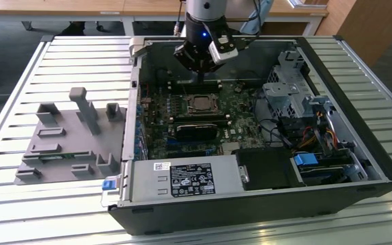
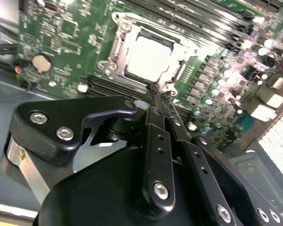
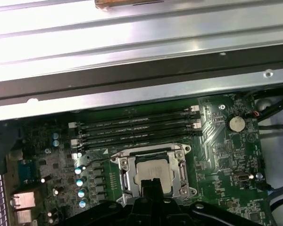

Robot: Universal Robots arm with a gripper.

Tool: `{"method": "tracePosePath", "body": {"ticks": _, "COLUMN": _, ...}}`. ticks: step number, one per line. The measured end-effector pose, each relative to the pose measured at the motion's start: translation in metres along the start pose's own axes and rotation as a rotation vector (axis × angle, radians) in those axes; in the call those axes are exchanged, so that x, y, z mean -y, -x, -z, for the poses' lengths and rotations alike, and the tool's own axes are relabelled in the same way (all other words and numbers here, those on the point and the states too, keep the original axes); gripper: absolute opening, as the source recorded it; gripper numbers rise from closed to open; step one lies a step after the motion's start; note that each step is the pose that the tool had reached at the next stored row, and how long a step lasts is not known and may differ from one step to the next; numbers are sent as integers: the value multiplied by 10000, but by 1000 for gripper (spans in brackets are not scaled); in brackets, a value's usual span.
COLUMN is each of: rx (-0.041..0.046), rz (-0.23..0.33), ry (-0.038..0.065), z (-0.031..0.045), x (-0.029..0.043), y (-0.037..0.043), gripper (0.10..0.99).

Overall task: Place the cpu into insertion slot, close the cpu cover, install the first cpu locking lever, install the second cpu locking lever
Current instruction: 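Install the first cpu locking lever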

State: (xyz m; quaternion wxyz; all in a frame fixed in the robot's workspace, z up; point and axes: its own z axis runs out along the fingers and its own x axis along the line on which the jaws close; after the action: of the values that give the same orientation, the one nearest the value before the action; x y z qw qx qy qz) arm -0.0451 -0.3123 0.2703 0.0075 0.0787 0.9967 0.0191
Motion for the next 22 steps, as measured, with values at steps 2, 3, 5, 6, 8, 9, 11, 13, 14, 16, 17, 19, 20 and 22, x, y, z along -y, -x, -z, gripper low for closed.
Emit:
{"method": "tracePosePath", "body": {"ticks": 2, "rx": -2, "rz": 38, "ry": 15, "z": -1, "x": 7, "y": -49, "gripper": 122}}
{"method": "tracePosePath", "body": {"ticks": 3, "rx": -5, "rz": 116, "ry": 18, "z": -2, "x": 8, "y": -58, "gripper": 122}}
{"method": "tracePosePath", "body": {"ticks": 5, "rx": -20, "rz": 467, "ry": 20, "z": -5, "x": 9, "y": -58, "gripper": 122}}
{"method": "tracePosePath", "body": {"ticks": 6, "rx": -27, "rz": 648, "ry": 24, "z": -8, "x": 9, "y": -58, "gripper": 122}}
{"method": "tracePosePath", "body": {"ticks": 8, "rx": -37, "rz": 893, "ry": 27, "z": -13, "x": 11, "y": -70, "gripper": 122}}
{"method": "tracePosePath", "body": {"ticks": 9, "rx": -39, "rz": 915, "ry": 31, "z": -14, "x": 15, "y": -91, "gripper": 122}}
{"method": "tracePosePath", "body": {"ticks": 11, "rx": -42, "rz": 915, "ry": 64, "z": -17, "x": 24, "y": -150, "gripper": 122}}
{"method": "tracePosePath", "body": {"ticks": 13, "rx": -45, "rz": 915, "ry": 94, "z": -17, "x": 33, "y": -207, "gripper": 122}}
{"method": "tracePosePath", "body": {"ticks": 14, "rx": -46, "rz": 915, "ry": 103, "z": -17, "x": 36, "y": -223, "gripper": 122}}
{"method": "tracePosePath", "body": {"ticks": 16, "rx": -45, "rz": 917, "ry": 107, "z": -17, "x": 37, "y": -234, "gripper": 122}}
{"method": "tracePosePath", "body": {"ticks": 17, "rx": -47, "rz": 918, "ry": 106, "z": -17, "x": 38, "y": -238, "gripper": 122}}
{"method": "tracePosePath", "body": {"ticks": 19, "rx": -47, "rz": 920, "ry": 105, "z": -16, "x": 43, "y": -246, "gripper": 122}}
{"method": "tracePosePath", "body": {"ticks": 20, "rx": -47, "rz": 923, "ry": 106, "z": -16, "x": 48, "y": -252, "gripper": 122}}
{"method": "tracePosePath", "body": {"ticks": 22, "rx": -47, "rz": 929, "ry": 107, "z": -15, "x": 62, "y": -267, "gripper": 122}}
